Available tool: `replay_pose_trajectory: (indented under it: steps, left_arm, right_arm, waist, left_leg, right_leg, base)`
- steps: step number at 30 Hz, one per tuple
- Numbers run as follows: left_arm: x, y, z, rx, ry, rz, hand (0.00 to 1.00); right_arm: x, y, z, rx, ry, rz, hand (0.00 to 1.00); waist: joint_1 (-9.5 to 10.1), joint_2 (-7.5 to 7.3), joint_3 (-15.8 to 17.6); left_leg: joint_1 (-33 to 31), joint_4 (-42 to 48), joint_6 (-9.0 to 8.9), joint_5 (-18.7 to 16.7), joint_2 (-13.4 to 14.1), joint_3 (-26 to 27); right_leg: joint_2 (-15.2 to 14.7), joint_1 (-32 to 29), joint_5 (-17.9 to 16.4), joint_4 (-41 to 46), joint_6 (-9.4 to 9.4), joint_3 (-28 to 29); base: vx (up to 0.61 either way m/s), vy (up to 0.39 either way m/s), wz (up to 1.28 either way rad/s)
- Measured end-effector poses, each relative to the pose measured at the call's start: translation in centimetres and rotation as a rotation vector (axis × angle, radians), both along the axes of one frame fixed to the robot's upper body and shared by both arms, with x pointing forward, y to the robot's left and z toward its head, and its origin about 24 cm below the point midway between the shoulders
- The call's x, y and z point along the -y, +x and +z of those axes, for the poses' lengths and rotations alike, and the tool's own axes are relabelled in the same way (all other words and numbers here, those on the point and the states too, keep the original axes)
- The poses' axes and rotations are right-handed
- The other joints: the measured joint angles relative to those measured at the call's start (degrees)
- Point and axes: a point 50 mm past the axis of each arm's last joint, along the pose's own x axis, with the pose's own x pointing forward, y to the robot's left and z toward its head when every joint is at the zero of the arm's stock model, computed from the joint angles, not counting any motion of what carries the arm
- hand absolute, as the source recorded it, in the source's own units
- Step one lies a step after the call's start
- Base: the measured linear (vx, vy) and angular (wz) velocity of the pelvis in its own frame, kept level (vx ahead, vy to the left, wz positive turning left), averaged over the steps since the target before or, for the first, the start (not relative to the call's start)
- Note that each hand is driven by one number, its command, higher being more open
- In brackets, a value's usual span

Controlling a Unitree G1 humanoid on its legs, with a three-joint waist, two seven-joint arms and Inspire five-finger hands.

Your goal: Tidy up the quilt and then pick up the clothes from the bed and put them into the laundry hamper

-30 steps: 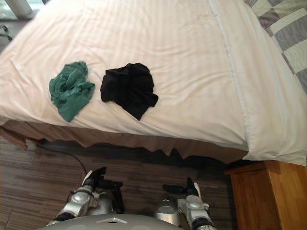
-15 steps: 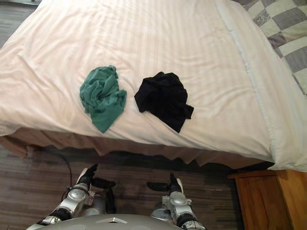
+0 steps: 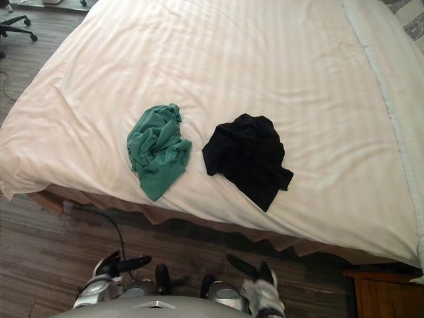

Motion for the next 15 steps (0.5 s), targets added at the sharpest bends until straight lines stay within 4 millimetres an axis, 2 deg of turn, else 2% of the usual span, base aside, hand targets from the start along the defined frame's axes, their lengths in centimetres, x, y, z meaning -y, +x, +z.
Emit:
replay_pose_trajectory:
  steps: [1, 2, 3, 4, 7, 8, 10, 12, 13, 14, 15]
  left_arm:
    - [-1.9, -2.3, 0.0, 0.008, -0.021, 0.257, 1.00]
    - [-2.6, -3.4, 0.0, 0.014, -0.026, 0.366, 1.00]
    - [-3.8, -5.4, 0.1, 0.027, -0.024, 0.559, 1.00]
    - [-4.9, -6.9, 0.3, 0.060, -0.020, 0.721, 1.00]
    - [-7.2, -9.6, 1.2, 0.147, 0.008, 1.014, 1.00]
    - [-7.6, -9.9, 1.4, 0.163, 0.013, 1.047, 1.00]
    - [-9.0, -9.7, 2.0, 0.223, 0.017, 1.124, 1.00]
    - [-10.9, -8.9, 3.1, 0.310, 0.049, 1.180, 1.00]
    - [-11.3, -8.5, 3.5, 0.335, 0.062, 1.187, 1.00]
    - [-12.0, -7.8, 4.1, 0.369, 0.087, 1.176, 1.00]
    - [-13.6, -5.9, 6.2, 0.423, 0.180, 1.063, 1.00]
  right_arm:
    - [1.0, -3.1, -0.2, -0.017, 0.018, -0.233, 1.00]
    - [1.1, -4.6, -0.3, -0.034, 0.029, -0.330, 1.00]
    - [1.5, -7.5, -0.2, -0.064, 0.034, -0.492, 1.00]
    - [1.7, -9.5, -0.1, -0.076, 0.042, -0.631, 1.00]
    - [2.7, -12.1, 0.3, -0.063, 0.025, -0.866, 1.00]
    - [3.0, -12.3, 0.5, -0.057, 0.014, -0.897, 1.00]
    - [5.0, -12.4, 1.1, -0.030, -0.038, -0.955, 1.00]
    - [9.2, -11.1, 3.0, 0.062, -0.166, -0.957, 1.00]
    - [10.4, -10.6, 3.7, 0.085, -0.208, -0.937, 1.00]
    - [12.1, -9.3, 4.8, 0.129, -0.273, -0.887, 1.00]
    - [14.7, -6.5, 7.6, 0.224, -0.419, -0.756, 1.00]
  waist:
    - [0.12, -0.11, -0.6]
    - [0.18, -0.05, -1.7]
    - [0.32, 0.26, -3.7]
    - [0.36, 0.49, -4.8]
    - [0.61, 1.05, -7.5]
    - [0.63, 1.23, -8.1]
    - [0.89, 1.71, -10.2]
    - [1.16, 1.69, -13.2]
    - [1.28, 1.90, -13.7]
    - [1.33, 2.08, -14.7]
    - [1.33, 2.14, -15.7]
  left_leg:
    - [1.3, -0.2, -0.31, -0.3, -0.1, 0.9]
    - [1.3, -0.4, -0.43, -0.6, -0.1, 1.2]
    - [1.5, -1.2, -0.70, -1.0, -0.1, 1.6]
    - [1.9, -1.4, -0.63, -1.3, -0.1, 1.8]
    - [2.4, -1.5, -0.67, -1.7, -0.4, 2.4]
    - [2.4, -1.5, -0.67, -1.8, -0.4, 2.4]
    - [2.4, -1.7, -0.79, -2.1, -0.5, 2.4]
    - [2.3, -1.8, -0.59, -2.5, -1.4, 2.4]
    - [2.3, -1.8, -0.59, -2.5, -1.5, 2.3]
    - [2.2, -1.8, -0.55, -2.7, -1.5, 2.2]
    - [2.0, -1.8, -0.62, -2.6, -1.6, 2.0]
  right_leg:
    - [0.0, 1.0, 0.0, 0.2, -0.01, 0.1]
    - [0.0, 0.9, 0.0, 0.1, -0.02, 0.0]
    - [0.1, 0.8, -0.2, 0.0, -0.20, -0.1]
    - [0.1, 1.0, -0.2, 0.0, -0.30, -0.3]
    - [-0.1, 1.3, -0.4, 0.1, -0.44, -0.5]
    - [-0.1, 1.3, -0.4, 0.1, -0.52, -0.6]
    - [-0.2, 1.3, -0.9, 0.2, -0.55, -0.6]
    - [-1.1, 1.3, -2.5, 0.2, 0.02, -0.5]
    - [-1.2, 1.3, -2.7, 0.2, 0.09, -0.5]
    - [-1.3, 1.3, -2.9, 0.3, -0.01, -0.5]
    - [-1.3, 1.2, -3.4, 0.3, 0.04, -0.5]
  base:
    - [0.11, 0.030, -0.16]
    - [0.08, 0.021, -0.14]
    - [0.10, 0.002, -0.08]
    - [0.10, -0.002, -0.07]
    - [0.06, -0.007, -0.09]
    - [0.00, 0.000, 0.00]
    - [-0.01, -0.021, 0.00]
    - [-0.04, -0.057, -0.01]
    - [-0.04, -0.064, 0.02]
    - [-0.04, -0.065, 0.05]
    - [-0.04, -0.068, 0.07]
